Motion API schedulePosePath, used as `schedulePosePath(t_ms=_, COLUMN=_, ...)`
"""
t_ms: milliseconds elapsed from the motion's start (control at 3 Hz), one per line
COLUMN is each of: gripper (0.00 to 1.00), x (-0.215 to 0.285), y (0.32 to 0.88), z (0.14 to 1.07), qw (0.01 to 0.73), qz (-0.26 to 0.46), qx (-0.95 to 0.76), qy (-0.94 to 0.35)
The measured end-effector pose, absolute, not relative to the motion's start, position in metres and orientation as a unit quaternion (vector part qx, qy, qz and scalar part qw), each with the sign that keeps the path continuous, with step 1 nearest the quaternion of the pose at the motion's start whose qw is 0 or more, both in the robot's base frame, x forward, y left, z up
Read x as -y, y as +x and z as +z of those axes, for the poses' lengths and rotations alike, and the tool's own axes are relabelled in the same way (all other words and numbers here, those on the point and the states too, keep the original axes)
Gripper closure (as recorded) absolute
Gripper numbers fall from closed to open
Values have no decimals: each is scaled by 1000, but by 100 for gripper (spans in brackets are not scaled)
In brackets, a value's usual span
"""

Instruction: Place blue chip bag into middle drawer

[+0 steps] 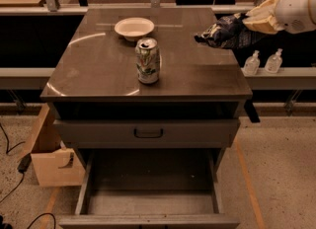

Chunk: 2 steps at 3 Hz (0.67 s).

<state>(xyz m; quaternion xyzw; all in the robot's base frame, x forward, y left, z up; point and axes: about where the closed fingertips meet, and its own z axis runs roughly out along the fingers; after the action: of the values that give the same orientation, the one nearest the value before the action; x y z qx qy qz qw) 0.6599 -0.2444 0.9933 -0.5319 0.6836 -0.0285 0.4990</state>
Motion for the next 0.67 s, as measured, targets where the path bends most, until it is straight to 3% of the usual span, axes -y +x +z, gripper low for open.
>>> schedulePosePath(t_ms=333, gripper=100, x=228, y=600, z=976, qw=474, qz=35, qx=-702, qy=-531)
schedulePosePath(t_ms=667, gripper=100, x=228, y=601, z=977, qw=474, qz=35, qx=-701, qy=-531)
